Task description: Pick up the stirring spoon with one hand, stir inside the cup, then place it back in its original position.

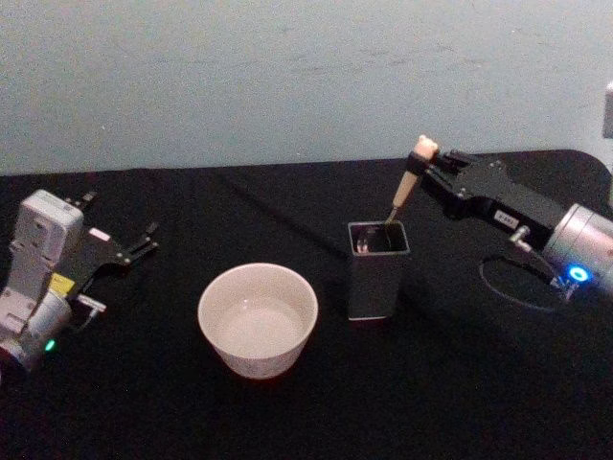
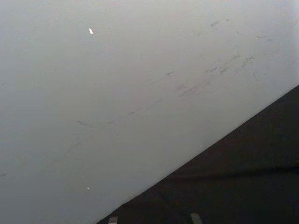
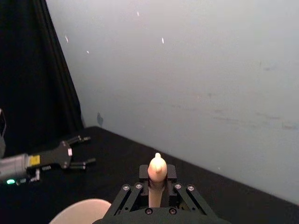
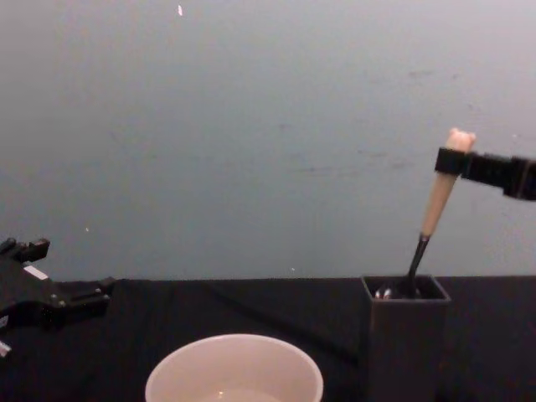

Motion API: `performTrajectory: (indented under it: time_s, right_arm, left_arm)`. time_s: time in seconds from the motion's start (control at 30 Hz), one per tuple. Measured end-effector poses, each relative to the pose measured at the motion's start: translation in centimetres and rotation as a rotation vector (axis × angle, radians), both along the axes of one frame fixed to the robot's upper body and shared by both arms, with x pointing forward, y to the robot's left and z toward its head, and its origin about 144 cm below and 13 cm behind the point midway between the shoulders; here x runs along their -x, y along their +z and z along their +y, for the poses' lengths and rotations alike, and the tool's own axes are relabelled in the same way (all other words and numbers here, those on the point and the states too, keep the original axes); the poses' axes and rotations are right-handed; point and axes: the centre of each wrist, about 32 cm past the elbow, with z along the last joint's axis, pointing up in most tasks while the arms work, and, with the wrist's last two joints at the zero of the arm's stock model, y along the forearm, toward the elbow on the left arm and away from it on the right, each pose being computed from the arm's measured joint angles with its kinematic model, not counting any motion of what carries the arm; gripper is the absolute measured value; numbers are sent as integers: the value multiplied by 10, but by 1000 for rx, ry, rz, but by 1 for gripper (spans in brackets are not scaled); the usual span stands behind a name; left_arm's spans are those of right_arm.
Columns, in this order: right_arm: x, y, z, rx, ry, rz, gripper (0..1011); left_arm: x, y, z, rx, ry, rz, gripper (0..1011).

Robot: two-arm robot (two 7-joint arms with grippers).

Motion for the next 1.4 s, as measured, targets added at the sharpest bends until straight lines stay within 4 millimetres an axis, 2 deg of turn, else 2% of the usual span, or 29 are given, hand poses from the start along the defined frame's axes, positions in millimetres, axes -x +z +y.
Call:
performTrajectory:
  time_s: [0.7, 1.4]
  right_arm:
    - [-9, -33, 12, 100, -3, 121, 214]
    - [-13, -40, 14, 123, -9, 151, 214]
  left_arm:
    - [0, 0, 0, 0, 0, 0, 1001]
    - [0, 0, 0, 0, 0, 0, 1001]
